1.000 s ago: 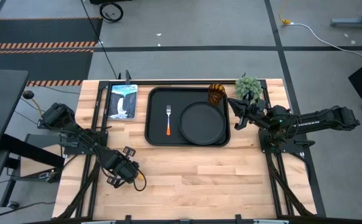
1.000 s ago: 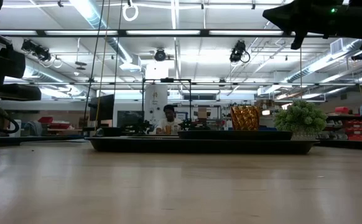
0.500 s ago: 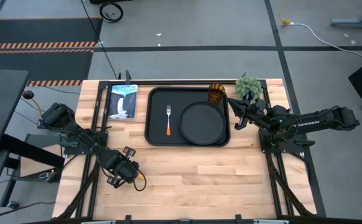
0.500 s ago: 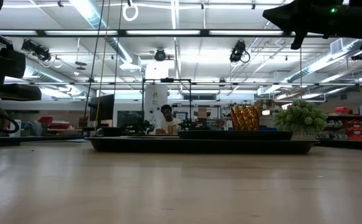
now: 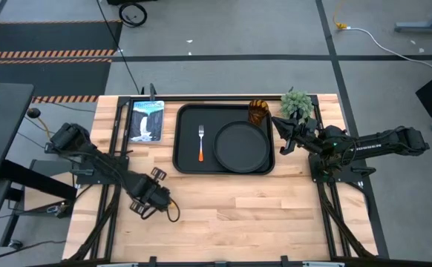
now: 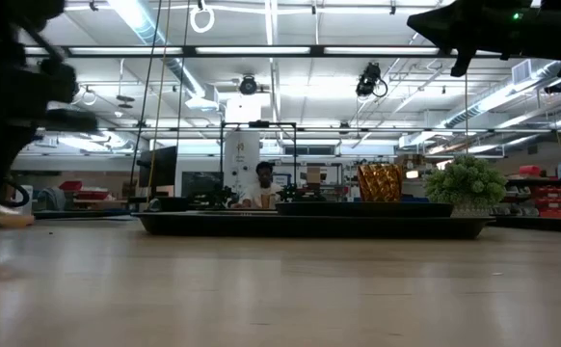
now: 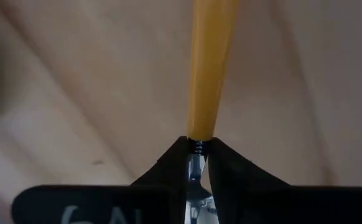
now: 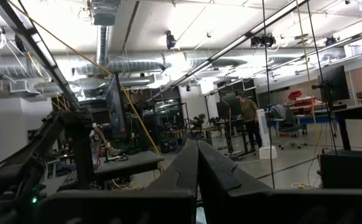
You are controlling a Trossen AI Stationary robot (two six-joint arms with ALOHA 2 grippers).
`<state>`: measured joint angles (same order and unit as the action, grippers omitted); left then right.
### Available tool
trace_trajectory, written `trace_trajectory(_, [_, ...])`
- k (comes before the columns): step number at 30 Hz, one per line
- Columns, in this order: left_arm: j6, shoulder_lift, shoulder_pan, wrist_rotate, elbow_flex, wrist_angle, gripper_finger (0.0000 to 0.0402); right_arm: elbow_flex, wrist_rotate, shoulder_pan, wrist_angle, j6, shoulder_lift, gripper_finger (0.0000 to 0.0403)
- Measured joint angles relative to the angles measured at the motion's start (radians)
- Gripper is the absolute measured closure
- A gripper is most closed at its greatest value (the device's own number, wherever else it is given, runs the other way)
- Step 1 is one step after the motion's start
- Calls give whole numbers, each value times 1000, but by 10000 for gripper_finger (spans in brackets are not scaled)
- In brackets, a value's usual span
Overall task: Pick and place plate/cup/fork/spoon on tray
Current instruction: Put the yellow spoon on the black tray to the left of the orange spoon
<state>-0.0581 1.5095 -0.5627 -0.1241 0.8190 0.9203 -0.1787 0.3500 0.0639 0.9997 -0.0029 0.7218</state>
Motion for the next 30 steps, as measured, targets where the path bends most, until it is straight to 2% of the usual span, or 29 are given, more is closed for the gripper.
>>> trace_trajectory(4, [134,-1,53,-62,50,65,349,0,0,0,0,0,0,392])
trace_trajectory(8, [318,-2,131,-169,86,75,349,0,0,0,0,0,0,392])
trace_trajectory(13, [612,-3,233,-314,97,61,349,0,0,0,0,0,0,392])
trace_trajectory(18, [921,-3,341,-406,97,-28,349,0,-1,0,0,-10,0,392])
trace_trajectory(26, [1336,-3,513,-412,98,-248,349,0,-2,0,0,-17,0,392])
trace_trajectory(30, [1497,-3,603,-317,98,-339,349,0,-3,0,0,-18,0,392])
